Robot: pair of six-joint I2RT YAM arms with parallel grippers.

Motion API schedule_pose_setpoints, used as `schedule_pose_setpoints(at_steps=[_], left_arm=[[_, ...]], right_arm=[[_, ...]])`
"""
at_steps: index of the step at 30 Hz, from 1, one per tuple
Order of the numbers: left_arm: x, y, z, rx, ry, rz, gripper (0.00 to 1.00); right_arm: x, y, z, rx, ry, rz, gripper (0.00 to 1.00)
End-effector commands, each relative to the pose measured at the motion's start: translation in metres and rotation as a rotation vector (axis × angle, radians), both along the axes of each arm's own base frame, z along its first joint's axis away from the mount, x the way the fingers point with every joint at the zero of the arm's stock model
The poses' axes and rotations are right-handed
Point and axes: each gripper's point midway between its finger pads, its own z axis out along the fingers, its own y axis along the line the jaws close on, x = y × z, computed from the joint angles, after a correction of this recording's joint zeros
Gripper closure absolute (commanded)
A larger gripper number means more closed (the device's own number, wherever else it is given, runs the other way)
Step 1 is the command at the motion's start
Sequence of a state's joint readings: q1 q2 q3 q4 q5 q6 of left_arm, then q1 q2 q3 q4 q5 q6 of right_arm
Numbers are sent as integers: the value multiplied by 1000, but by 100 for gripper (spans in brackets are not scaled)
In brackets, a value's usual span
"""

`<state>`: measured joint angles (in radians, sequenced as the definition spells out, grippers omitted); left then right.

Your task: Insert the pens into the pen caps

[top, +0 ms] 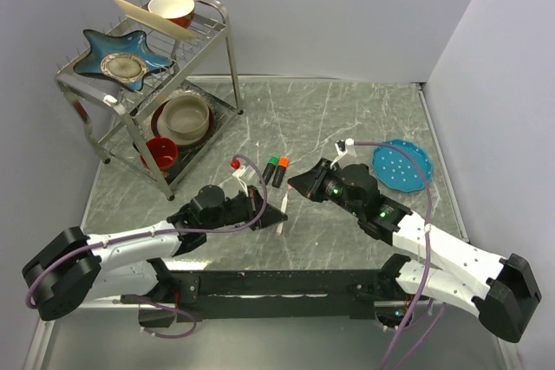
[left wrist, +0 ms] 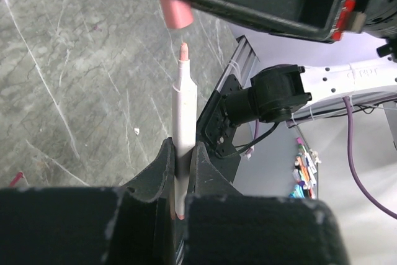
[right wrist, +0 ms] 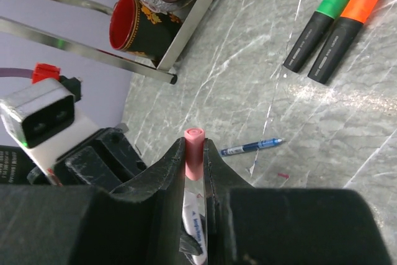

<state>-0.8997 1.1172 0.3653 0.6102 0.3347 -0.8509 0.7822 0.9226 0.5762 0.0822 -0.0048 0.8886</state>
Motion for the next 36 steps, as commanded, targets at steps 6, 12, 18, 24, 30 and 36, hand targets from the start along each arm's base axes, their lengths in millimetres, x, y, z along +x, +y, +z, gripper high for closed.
schedule_pose_setpoints(at_steps=[6, 12, 18, 24, 30, 36], left_arm=[[3, -10, 28, -48, -80, -13, 99], [6, -10, 32, -36, -94, -4, 99], [10, -10, 33, -23, -102, 12, 99], [11, -10, 32, -19, -98, 19, 99], [12, -8, 37, -25, -108, 24, 99], [10, -8, 44, -32, -124, 21, 99]], right_arm=[[4, 6, 40, 64, -74, -23, 100], [0, 4, 39, 55, -81, -25, 100], [-7, 2, 37, 56, -84, -19, 100], [-10, -3, 38, 44, -100, -30, 100], [-12, -1, 28, 14, -95, -29, 100], [-10, 0, 23, -28, -104, -37, 100]])
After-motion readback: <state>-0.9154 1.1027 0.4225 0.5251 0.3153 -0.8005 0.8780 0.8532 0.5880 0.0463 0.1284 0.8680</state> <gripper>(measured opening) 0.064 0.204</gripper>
